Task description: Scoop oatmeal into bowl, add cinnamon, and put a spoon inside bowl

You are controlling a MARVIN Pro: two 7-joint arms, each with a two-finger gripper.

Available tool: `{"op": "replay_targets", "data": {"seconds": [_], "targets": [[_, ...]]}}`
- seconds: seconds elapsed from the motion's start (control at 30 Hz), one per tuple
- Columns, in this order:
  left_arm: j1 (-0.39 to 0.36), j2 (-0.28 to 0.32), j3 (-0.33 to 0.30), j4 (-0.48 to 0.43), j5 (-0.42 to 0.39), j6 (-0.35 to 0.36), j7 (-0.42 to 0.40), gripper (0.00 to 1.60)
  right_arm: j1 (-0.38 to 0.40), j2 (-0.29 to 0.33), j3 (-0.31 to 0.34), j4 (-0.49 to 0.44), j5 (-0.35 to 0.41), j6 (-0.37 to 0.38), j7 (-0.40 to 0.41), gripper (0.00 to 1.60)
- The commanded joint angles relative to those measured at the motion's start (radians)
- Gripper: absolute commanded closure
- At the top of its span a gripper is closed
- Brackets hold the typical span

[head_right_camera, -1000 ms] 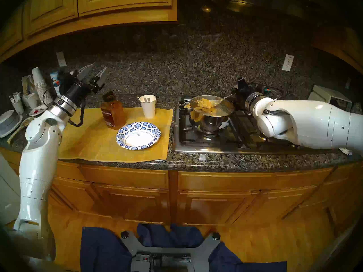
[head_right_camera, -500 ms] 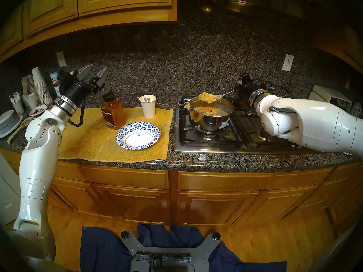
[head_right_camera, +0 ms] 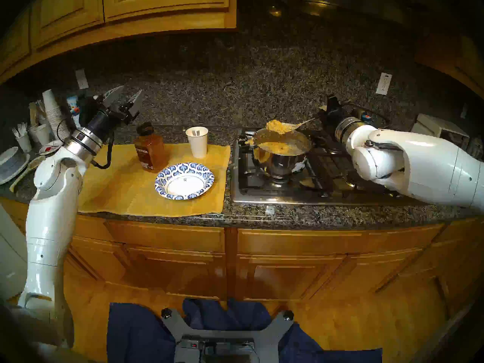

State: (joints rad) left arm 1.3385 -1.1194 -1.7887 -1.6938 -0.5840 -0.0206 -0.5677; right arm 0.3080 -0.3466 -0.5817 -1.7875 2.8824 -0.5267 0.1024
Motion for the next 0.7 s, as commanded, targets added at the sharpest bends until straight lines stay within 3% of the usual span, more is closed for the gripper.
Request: {"op": "replay_targets", "data": {"seconds": [0.0, 0.67], "targets": [[-0.03, 0.001, -0.006, -0.023, -0.008, -0.009, -0.001, 0.0, 0.017, 0.009, 0.06, 0.006, -0.003, 0.001, 0.013, 1.6], [-0.03, 0.001, -0.005, -0.023, -0.008, -0.009, -0.001, 0.0, 0.004, 0.004, 0.072, 0.002, -0.003, 0.001, 0.012, 1.6]]}}
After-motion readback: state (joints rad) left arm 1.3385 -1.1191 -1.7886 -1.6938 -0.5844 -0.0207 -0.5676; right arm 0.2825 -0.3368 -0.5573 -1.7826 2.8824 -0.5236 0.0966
